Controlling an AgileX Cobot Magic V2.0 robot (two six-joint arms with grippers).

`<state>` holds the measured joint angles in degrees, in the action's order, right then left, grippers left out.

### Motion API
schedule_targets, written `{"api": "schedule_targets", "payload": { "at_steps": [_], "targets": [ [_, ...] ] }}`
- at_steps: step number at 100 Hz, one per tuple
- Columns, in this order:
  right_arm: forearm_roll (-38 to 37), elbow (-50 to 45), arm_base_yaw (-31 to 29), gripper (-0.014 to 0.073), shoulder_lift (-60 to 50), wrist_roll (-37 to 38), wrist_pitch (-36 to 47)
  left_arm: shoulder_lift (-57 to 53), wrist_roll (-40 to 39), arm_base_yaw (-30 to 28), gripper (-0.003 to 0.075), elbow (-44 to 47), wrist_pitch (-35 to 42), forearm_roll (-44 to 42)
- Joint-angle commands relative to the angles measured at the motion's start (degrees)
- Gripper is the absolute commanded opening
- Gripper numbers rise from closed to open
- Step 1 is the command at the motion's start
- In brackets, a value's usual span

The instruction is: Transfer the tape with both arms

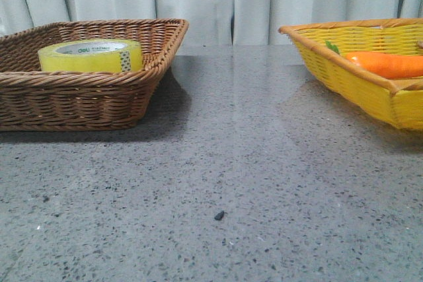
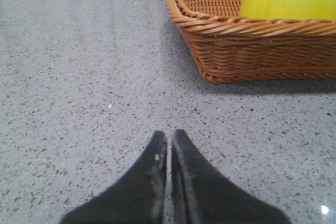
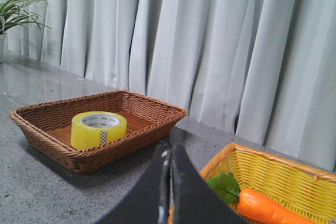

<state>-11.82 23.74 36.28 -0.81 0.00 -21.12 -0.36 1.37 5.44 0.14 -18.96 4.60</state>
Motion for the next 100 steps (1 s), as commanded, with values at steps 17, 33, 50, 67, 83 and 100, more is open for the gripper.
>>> {"api": "schedule_targets", "payload": {
  "at_steps": [17, 33, 50, 67, 83, 100],
  "targets": [
    [-1.05, -6.11, -7.30, -0.0074, -0.89, 0.00, 13.95, -1.67, -0.71, -0.09, -0.0021, 0.59, 2.91, 0.76],
    [2.47, -14.06, -18.65, -0.0074, -0.89, 0.00, 29.97, -1.67, -0.71, -0.09, -0.0021, 0.59, 2.91, 0.76],
    [8.67, -19.81, -29.06, -0.0074, -0.89, 0.00, 35.79, -1.67, -0.71, -0.09, -0.0021, 0.59, 2.91, 0.76],
    [11.82, -25.08, -36.46, -0.0074, -0.89, 0.00, 35.58, -1.67, -0.71, -0.09, -0.0021, 0.59, 2.91, 0.76],
    [14.17, -25.50, -41.13, -0.0074, -0.89, 0.00, 22.72, -1.67, -0.71, -0.09, -0.0021, 0.59, 2.91, 0.76],
    [14.17, -25.50, -42.48, -0.0074, -0.89, 0.00, 6.38, -1.67, -0.71, -0.09, -0.0021, 0.59, 2.91, 0.76]
  ]
}}
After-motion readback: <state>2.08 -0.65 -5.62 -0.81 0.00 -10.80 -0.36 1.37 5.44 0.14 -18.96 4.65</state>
